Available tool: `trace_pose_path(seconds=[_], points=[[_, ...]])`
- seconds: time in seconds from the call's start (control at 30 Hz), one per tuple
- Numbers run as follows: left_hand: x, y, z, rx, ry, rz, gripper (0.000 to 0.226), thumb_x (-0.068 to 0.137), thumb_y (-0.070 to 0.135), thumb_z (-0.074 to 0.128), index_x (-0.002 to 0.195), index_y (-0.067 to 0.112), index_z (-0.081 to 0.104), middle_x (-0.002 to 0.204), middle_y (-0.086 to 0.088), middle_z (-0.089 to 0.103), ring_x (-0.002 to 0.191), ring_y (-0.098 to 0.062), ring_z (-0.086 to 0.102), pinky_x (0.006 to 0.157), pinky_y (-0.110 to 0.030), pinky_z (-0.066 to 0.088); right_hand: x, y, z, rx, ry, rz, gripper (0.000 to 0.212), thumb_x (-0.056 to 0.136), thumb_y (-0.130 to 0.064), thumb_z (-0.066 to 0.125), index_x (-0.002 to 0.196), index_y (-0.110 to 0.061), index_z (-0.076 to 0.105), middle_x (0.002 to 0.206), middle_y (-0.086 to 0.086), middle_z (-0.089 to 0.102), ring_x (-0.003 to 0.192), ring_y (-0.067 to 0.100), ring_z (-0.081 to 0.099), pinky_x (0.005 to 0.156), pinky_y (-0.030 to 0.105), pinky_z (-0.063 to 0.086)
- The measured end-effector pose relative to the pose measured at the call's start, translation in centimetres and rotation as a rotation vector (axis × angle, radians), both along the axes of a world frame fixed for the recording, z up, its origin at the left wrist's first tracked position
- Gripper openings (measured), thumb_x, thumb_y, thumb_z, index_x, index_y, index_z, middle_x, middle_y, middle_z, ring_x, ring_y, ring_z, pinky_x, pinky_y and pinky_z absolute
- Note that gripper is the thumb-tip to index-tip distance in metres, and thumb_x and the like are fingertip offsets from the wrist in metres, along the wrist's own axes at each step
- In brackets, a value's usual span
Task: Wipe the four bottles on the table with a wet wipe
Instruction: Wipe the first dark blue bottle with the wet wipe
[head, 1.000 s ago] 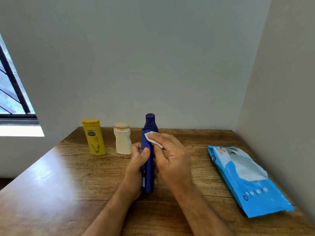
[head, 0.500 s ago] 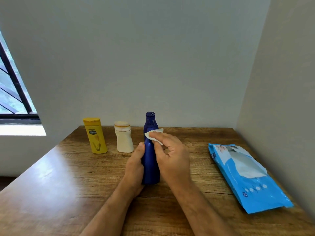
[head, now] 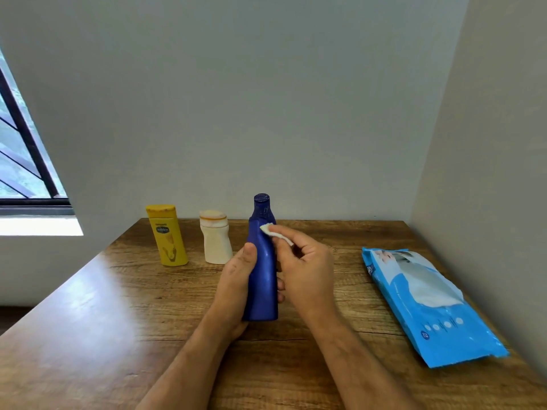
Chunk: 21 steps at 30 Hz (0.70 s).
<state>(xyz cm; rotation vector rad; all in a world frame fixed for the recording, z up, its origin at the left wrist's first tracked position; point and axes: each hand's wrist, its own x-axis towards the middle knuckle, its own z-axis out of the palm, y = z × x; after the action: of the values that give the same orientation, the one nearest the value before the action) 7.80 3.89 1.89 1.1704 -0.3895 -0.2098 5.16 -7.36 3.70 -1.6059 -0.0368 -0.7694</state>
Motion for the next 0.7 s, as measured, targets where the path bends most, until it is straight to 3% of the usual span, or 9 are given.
trace_pose_path(seconds=[0.1,0.2,0.33,0.43,0.47,0.53,0.6,0.63,0.7], points=[[0.1,0.7,-0.1,-0.148,0.051,0.001,0.045,0.081,0.033,0.062,0.116,0.005,0.062,0.088,-0.015,0.067,0.069,-0.025,0.063,0.061,-0.036,0.056,-0.1,-0.7,0.6,0.189,-0.022,-0.082,0.02,0.095,-0.014,0.065,0.109,-0.022,0.076,0.095,-0.007,0.076,0.081,0.002,0.07,0.062,0.014,0.053],[0.6,1.4,0.1,-0.25,0.047,0.099,0.031,0.079,0.024,0.059,0.105,0.011,0.069,0.082,-0.01,0.07,0.068,-0.022,0.062,0.062,-0.032,0.052,-0.4,-1.1,0.6,0.122,-0.067,-0.035,0.02,0.093,-0.009,0.067,0.107,-0.019,0.077,0.097,-0.009,0.076,0.088,0.0,0.07,0.069,0.012,0.052],[0.9,1.3,0.4,-0.221,-0.038,0.109,0.034,0.09,0.02,0.061,0.123,0.014,0.063,0.101,-0.008,0.076,0.088,-0.022,0.072,0.073,-0.032,0.062,-0.3,-0.1,-0.4,-0.229,-0.107,0.053,0.024,0.093,-0.002,0.065,0.11,-0.016,0.077,0.104,-0.008,0.076,0.096,0.004,0.07,0.077,0.013,0.054],[0.9,1.4,0.7,-0.214,-0.137,0.175,0.062,0.091,0.014,0.063,0.147,0.029,0.043,0.12,-0.001,0.074,0.106,-0.027,0.071,0.086,-0.04,0.061,0.2,-0.4,-0.5,-0.307,-0.174,0.005,0.027,0.093,-0.001,0.063,0.112,-0.016,0.075,0.109,-0.008,0.074,0.103,0.002,0.068,0.082,0.013,0.053],[0.9,1.5,0.7,-0.201,-0.168,0.211,0.062,0.088,0.015,0.063,0.145,0.032,0.043,0.12,0.0,0.074,0.106,-0.029,0.071,0.085,-0.041,0.062,0.2,-0.6,-0.5,-0.347,-0.209,-0.01,0.028,0.093,0.0,0.063,0.113,-0.015,0.075,0.11,-0.007,0.074,0.104,0.002,0.067,0.084,0.014,0.053],[1.0,1.6,0.5,-0.159,-0.233,0.29,0.038,0.09,0.025,0.067,0.127,0.03,0.059,0.123,-0.001,0.071,0.11,-0.034,0.067,0.083,-0.041,0.061,0.2,-0.8,-0.7,-0.432,-0.268,-0.027,0.031,0.092,0.003,0.063,0.114,-0.014,0.075,0.111,-0.005,0.074,0.104,0.003,0.067,0.088,0.018,0.054],[1.1,1.6,0.1,-0.069,-0.263,0.386,0.021,0.092,0.036,0.063,0.109,0.027,0.072,0.136,0.005,0.062,0.123,-0.026,0.061,0.09,-0.037,0.057,0.2,-0.7,-1.0,-0.492,-0.27,-0.021,0.033,0.092,0.003,0.064,0.117,-0.015,0.074,0.112,-0.003,0.072,0.105,0.004,0.066,0.09,0.021,0.055],[1.2,1.7,-0.1,-0.029,-0.268,0.411,0.026,0.094,0.037,0.056,0.106,0.025,0.075,0.142,0.009,0.057,0.126,-0.02,0.06,0.09,-0.035,0.056,0.2,-0.6,-1.1,-0.504,-0.249,-0.018,0.033,0.092,0.001,0.064,0.119,-0.016,0.073,0.113,-0.004,0.071,0.105,0.004,0.066,0.09,0.021,0.055],[1.3,2.1,-0.4,0.002,-0.3,0.37,0.039,0.095,0.029,0.041,0.109,0.017,0.075,0.142,0.006,0.058,0.109,-0.024,0.069,0.065,-0.028,0.059,0.2,-0.6,-1.2,-0.514,-0.217,-0.031,0.033,0.092,-0.002,0.065,0.121,-0.017,0.071,0.113,-0.004,0.07,0.105,0.003,0.064,0.091,0.019,0.054]])
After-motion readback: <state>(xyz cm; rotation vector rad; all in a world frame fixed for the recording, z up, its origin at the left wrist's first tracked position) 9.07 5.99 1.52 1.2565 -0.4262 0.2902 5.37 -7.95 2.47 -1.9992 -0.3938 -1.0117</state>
